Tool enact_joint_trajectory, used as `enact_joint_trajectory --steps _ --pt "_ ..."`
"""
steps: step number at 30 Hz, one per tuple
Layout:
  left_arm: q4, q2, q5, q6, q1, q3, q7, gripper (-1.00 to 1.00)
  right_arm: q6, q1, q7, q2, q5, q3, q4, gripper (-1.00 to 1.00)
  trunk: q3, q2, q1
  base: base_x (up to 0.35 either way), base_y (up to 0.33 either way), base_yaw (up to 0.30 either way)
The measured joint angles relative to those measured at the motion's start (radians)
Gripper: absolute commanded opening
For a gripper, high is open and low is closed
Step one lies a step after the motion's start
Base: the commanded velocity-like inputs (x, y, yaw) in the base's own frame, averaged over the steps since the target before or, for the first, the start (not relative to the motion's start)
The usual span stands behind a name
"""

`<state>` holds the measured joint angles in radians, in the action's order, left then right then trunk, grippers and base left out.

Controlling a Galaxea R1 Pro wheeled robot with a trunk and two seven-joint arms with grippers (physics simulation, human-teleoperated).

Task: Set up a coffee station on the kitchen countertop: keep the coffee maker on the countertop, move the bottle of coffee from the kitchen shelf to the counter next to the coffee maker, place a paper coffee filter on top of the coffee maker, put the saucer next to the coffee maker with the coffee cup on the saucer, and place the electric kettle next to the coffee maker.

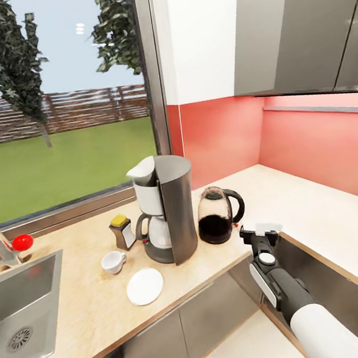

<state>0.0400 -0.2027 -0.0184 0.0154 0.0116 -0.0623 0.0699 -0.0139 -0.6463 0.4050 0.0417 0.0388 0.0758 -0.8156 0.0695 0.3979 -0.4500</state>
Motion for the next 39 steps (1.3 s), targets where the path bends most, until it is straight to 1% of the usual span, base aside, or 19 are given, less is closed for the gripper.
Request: enact_joint_trajectory --steps 13,18,21,22,23,24,25,26,27,29,34,35,37,38,39 --pt "0.009 0.0 0.001 0.0 -0.003 0.001 0.0 1.0 0.0 0.0 0.0 0.003 0.001 0.0 0.003 1.0 0.0 0.0 0.0 -0.327 0.023 0.0" --pt "0.014 0.0 0.002 0.001 -0.005 0.002 0.0 1.0 0.0 0.0 0.0 0.031 0.002 -0.001 0.038 1.0 0.0 0.0 0.0 -0.327 0.069 0.0" --pt "0.016 0.0 0.002 0.005 -0.006 0.002 0.0 1.0 0.0 0.0 0.0 0.04 0.002 -0.001 0.082 1.0 0.0 0.0 0.0 -0.327 0.072 0.0" --pt "0.017 0.0 0.002 0.007 -0.006 0.002 0.0 1.0 0.0 0.0 0.0 0.05 0.002 -0.002 0.112 1.0 0.0 0.0 0.0 -0.327 0.08 0.0" --pt "0.018 0.0 0.002 0.012 -0.006 0.003 0.0 1.0 -0.003 0.001 0.0 0.076 0.004 -0.004 0.204 1.0 0.0 0.0 0.0 -0.327 0.082 0.0" --pt "0.018 0.0 0.002 0.013 -0.006 0.003 0.0 1.0 -0.007 0.0 0.0 0.083 0.002 -0.004 0.247 1.0 0.0 0.0 0.0 -0.327 0.083 0.0" --pt "0.019 0.0 0.002 0.013 -0.006 0.003 0.0 1.0 -0.012 0.0 0.0 0.085 0.002 -0.004 0.265 1.0 0.0 0.0 0.0 -0.327 0.086 0.0" --pt "0.019 0.0 0.002 0.015 -0.006 0.003 0.0 1.0 -0.056 0.001 0.0 0.092 0.003 -0.007 0.364 1.0 0.0 0.0 0.0 -0.327 0.087 0.0" --pt "0.019 0.001 0.002 0.015 -0.006 0.002 0.0 1.0 -0.078 0.001 0.0 0.095 0.003 -0.008 0.421 1.0 0.0 0.0 0.0 -0.327 0.087 0.0" --pt "0.019 0.0 0.002 0.016 -0.006 0.003 0.0 1.0 -0.091 0.0 0.0 0.097 0.003 -0.009 0.487 1.0 0.0 0.0 0.0 -0.327 0.087 0.0" --pt "0.02 0.001 0.001 0.018 -0.006 0.003 0.0 1.0 -0.1 0.0 0.001 0.099 0.003 -0.01 0.669 1.0 0.0 0.0 0.0 -0.323 0.089 0.0" --pt "0.021 0.001 0.001 0.018 -0.006 0.003 0.0 1.0 -0.1 0.001 0.001 0.099 0.004 -0.013 0.727 1.0 0.0 0.0 0.0 -0.278 0.098 0.0" --pt "0.022 0.001 0.0 0.018 -0.006 0.002 0.0 1.0 -0.1 0.003 -0.004 0.098 0.002 -0.011 0.768 1.0 0.0 0.0 0.0 -0.247 0.1 0.0" --pt "0.022 0.001 0.0 0.018 -0.006 0.002 0.0 1.0 -0.1 0.005 -0.007 0.098 0.001 -0.01 0.772 1.0 0.0 0.0 0.0 -0.229 0.101 0.0" --pt "0.022 0.002 0.0 0.018 -0.006 0.002 0.0 1.0 -0.098 0.016 -0.026 0.097 0.0 -0.012 0.78 1.0 0.0 0.0 0.0 -0.226 0.101 0.0"
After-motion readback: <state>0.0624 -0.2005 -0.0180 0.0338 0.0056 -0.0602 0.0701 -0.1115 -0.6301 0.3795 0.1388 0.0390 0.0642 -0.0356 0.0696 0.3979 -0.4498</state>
